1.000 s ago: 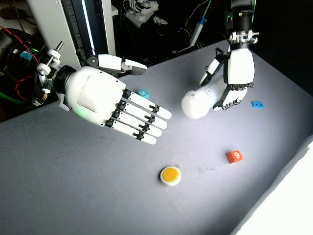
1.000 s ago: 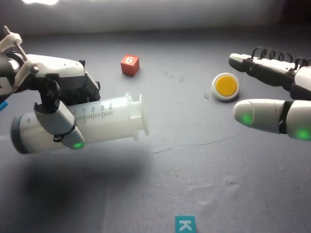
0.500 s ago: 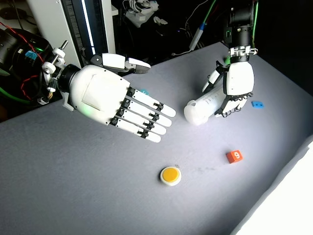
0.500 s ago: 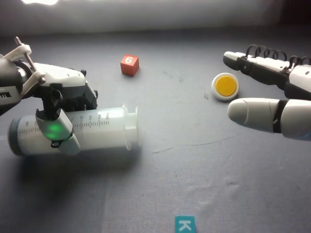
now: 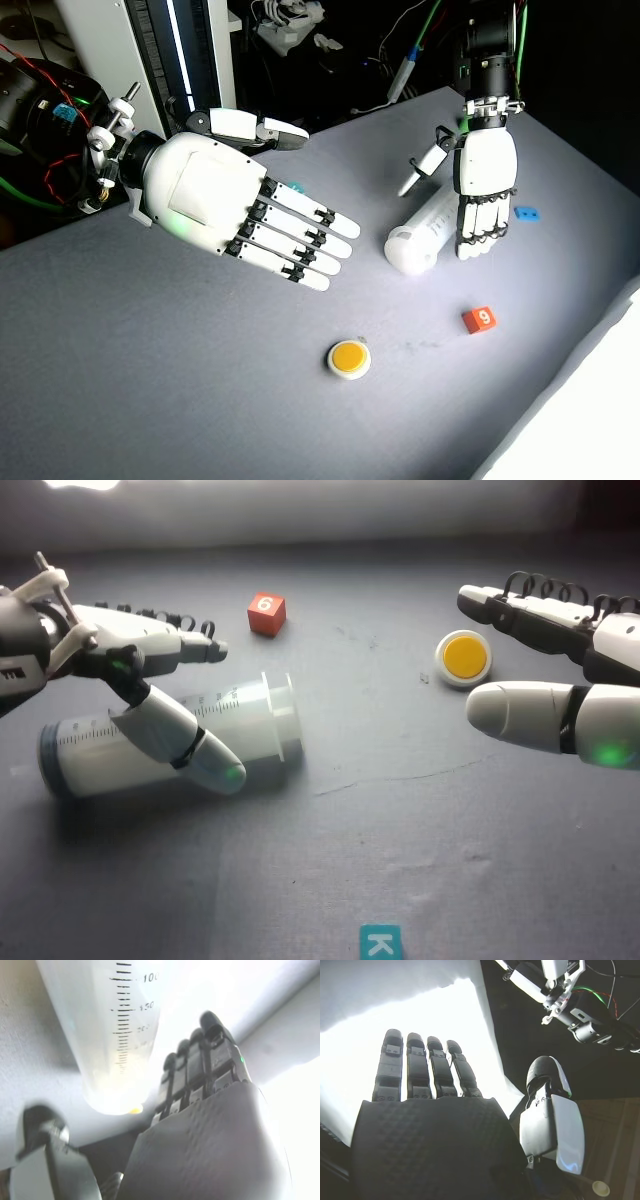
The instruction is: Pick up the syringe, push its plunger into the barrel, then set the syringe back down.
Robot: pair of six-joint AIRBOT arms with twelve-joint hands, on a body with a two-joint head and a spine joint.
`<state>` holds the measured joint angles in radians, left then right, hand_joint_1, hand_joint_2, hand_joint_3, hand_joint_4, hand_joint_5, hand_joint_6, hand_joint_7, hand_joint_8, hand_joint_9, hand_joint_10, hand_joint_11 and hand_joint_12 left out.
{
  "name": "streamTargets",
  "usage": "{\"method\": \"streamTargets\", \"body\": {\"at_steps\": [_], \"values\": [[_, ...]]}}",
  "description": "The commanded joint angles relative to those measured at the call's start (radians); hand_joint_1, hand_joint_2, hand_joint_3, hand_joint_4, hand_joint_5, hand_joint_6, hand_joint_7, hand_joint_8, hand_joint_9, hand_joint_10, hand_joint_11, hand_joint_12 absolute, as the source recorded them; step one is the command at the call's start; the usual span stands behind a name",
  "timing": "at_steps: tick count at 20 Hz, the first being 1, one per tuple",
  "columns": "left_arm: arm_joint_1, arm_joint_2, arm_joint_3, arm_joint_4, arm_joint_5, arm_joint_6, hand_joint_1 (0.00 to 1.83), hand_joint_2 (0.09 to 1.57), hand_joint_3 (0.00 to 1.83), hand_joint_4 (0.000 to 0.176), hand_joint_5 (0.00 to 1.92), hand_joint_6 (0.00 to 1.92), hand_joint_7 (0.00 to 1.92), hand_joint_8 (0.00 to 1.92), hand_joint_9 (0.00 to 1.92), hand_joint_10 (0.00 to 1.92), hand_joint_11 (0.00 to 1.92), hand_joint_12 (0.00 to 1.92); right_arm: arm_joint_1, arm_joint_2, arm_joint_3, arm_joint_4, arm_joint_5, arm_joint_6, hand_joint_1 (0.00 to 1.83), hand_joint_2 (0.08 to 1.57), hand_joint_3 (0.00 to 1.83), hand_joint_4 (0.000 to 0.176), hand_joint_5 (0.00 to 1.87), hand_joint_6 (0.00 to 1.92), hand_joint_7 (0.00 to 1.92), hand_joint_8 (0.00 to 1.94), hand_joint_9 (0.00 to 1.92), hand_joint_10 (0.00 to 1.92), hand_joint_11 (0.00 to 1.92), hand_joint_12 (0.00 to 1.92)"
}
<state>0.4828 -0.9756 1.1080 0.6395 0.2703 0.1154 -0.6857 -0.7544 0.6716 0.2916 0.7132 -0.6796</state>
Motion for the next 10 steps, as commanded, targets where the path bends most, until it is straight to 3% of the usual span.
{"method": "streamTargets", "body": {"at_steps": [1,2,5,8,10], "values": [[-0.021,0.009,-0.006,0.018,-0.052,0.001,0.48,0.75,0.0,0.0,0.0,0.0,0.0,0.0,0.0,0.0,0.0,0.0,0.011,0.003,0.0,-0.016,0.128,0.003,0.0,1.13,0.0,0.0,0.0,0.0,0.0,0.0,0.0,0.0,0.0,0.0],[-0.029,0.014,-0.009,0.018,-0.054,0.001,0.38,0.73,0.0,0.0,0.0,0.0,0.0,0.0,0.0,0.0,0.0,0.0,0.01,0.003,0.0,-0.016,0.13,0.003,0.0,1.12,0.0,0.0,0.0,0.0,0.0,0.0,0.0,0.0,0.0,0.0],[-0.055,0.049,-0.032,0.037,-0.122,0.001,0.36,0.71,0.0,0.0,0.0,0.0,0.0,0.0,0.0,0.0,0.0,0.0,0.01,0.002,0.0,-0.016,0.131,0.003,0.0,1.12,0.0,0.0,0.0,0.0,0.0,0.0,0.0,0.0,0.0,0.0],[-0.059,0.088,-0.04,0.112,-0.277,0.001,0.35,0.69,0.0,0.0,0.0,0.0,0.0,0.0,0.0,0.0,0.0,0.0,0.01,0.003,0.0,-0.016,0.131,0.003,0.0,1.13,0.0,0.0,0.0,0.0,0.0,0.0,0.0,0.0,0.0,0.0],[-0.048,0.12,-0.039,0.16,-0.421,0.001,0.19,0.74,0.0,0.0,0.0,0.0,0.0,0.0,0.0,0.0,0.04,0.02,0.01,0.003,0.0,-0.016,0.131,0.003,0.0,1.14,0.0,0.0,0.01,0.0,0.02,0.01,0.0,0.0,0.0,0.0]]}}
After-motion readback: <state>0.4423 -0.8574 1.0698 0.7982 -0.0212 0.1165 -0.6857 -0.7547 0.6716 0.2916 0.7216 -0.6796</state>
